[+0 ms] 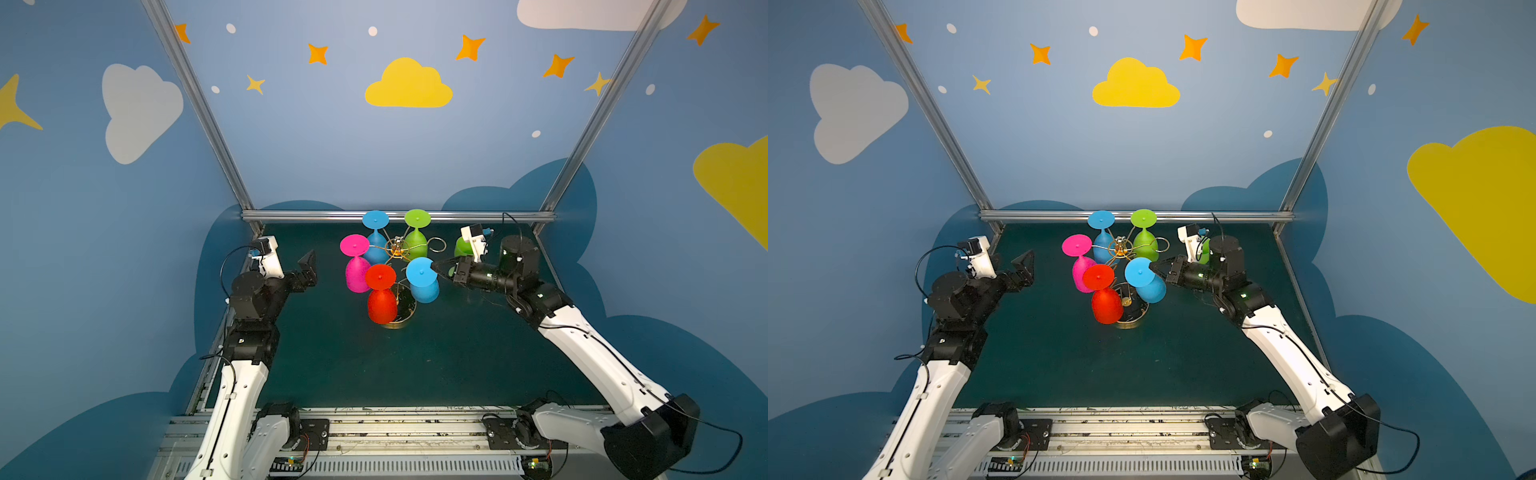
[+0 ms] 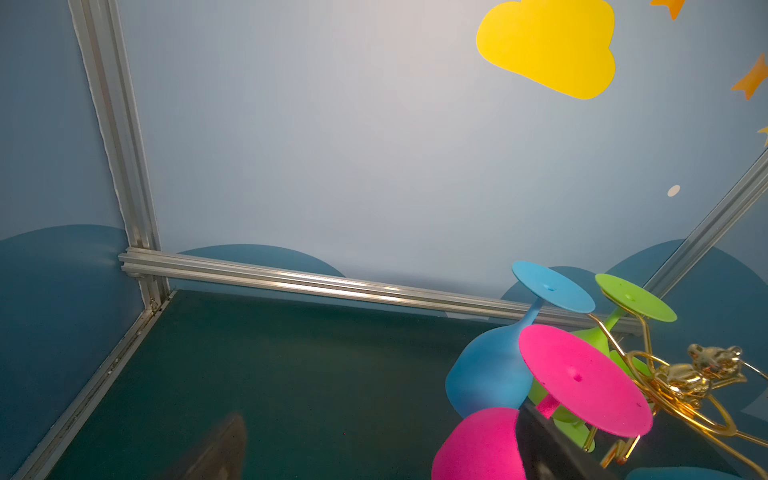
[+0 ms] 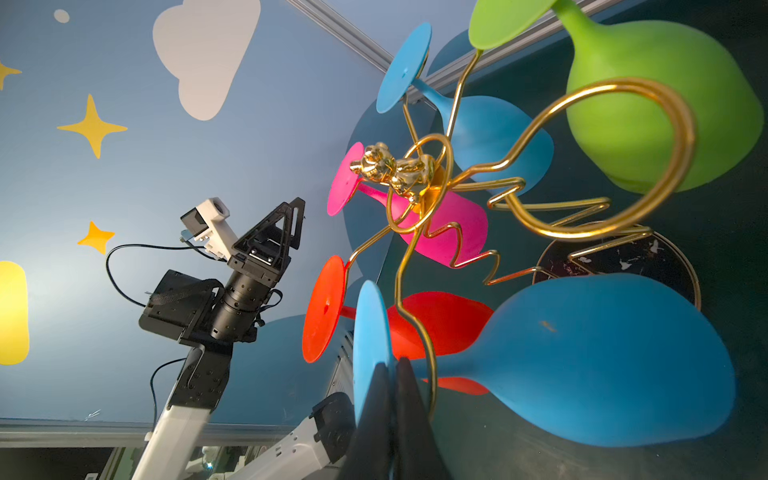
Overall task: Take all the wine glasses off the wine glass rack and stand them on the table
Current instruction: 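Move the right gripper to the blue glass base on the rack, then close the right gripper on the blue glass base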
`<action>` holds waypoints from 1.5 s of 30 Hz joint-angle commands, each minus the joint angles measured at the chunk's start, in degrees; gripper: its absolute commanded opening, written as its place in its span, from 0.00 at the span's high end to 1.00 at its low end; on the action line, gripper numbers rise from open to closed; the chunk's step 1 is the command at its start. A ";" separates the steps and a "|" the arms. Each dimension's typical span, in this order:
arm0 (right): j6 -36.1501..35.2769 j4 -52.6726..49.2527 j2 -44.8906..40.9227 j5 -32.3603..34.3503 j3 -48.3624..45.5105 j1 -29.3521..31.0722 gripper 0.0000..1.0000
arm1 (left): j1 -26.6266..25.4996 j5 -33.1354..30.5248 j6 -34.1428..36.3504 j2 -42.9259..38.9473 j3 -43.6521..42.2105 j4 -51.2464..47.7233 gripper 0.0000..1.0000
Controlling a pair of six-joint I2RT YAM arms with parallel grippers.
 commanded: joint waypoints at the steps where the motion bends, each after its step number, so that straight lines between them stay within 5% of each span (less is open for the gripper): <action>1: -0.38 -0.46 -1.19 0.86 1.04 0.18 1.00 | 0.31 0.37 -0.22 -0.64 -0.85 1.17 0.00; 45: 5.59 9.30 7.06 1.55 7.44 1.67 1.00 | 0.31 0.46 -0.36 -1.33 -0.91 1.32 0.00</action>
